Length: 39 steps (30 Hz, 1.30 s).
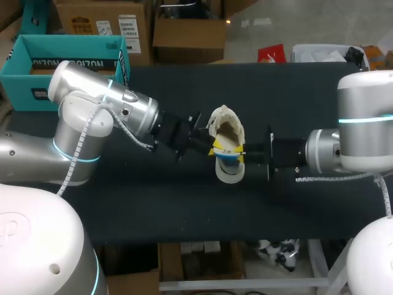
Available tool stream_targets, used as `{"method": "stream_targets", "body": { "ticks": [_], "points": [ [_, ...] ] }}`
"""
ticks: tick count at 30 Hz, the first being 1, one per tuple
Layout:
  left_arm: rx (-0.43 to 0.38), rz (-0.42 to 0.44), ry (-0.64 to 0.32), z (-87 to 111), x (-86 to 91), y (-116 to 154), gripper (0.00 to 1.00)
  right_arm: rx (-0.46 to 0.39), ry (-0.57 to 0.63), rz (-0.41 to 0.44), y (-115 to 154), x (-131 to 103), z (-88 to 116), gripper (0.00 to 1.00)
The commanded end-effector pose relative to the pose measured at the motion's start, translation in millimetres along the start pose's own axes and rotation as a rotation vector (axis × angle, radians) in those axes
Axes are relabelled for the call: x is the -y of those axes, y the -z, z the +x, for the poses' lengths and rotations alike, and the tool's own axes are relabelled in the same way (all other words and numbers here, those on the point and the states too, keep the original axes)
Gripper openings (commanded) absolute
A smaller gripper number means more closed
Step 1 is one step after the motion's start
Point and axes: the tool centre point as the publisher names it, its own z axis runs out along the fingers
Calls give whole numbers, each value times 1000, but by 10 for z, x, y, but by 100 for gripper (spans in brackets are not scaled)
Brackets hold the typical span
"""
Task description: Open the shoe tongue, take the insole out of the shoe, put the insole back into the shoe, and pack the shoe into the shoebox
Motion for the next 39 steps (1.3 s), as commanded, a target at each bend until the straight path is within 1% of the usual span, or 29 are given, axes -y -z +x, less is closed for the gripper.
{"method": "stream_targets", "body": {
  "ticks": [1,7,14,16,19,20,21,22,23,24,26,27,28,30,31,32,34,39],
  "points": [
    [6,-11,8,-10,-84,-98,0,9,12,21,-104,-91,35,0],
    [-2,-22,48,-70,-287,-177,0,17,16,27,-199,-286,76,0],
    [-13,-40,104,-130,-515,-298,0,23,3,22,-266,-462,108,0],
    [-14,-41,114,-133,-546,-308,0,24,-1,20,-270,-472,108,0],
    [-14,-39,118,-114,-537,-280,0,23,-3,11,-253,-453,81,0],
    [-12,-35,118,-100,-515,-256,16,22,-3,9,-238,-453,87,0],
    [-9,-30,114,-87,-490,-226,39,21,-3,3,-221,-447,88,0],
    [-5,-26,109,-76,-464,-199,45,20,-3,0,-211,-443,86,0],
    [1,-22,104,-61,-436,-167,49,19,-3,-3,-194,-436,80,0],
    [4,-10,97,-36,-390,-133,57,17,-4,-7,-178,-435,74,0],
    [16,-2,81,2,-311,-65,55,14,-8,-12,-145,-443,56,0],
    [19,8,75,10,-277,-41,49,13,-9,-14,-134,-446,49,0],
    [24,8,69,18,-250,-29,47,12,-10,-15,-131,-445,38,0],
    [32,13,52,19,-178,-4,23,12,-15,-18,-123,-455,29,0],
    [37,13,44,14,-151,-2,8,13,-16,-19,-120,-459,30,0],
    [36,15,38,10,-128,-9,0,13,-16,-20,-120,-460,31,0],
    [31,13,28,1,-95,-46,0,15,-18,-21,-121,-461,26,0],
    [8,6,23,-5,-89,-141,0,17,-19,-16,-122,-471,36,0]
  ]
}}
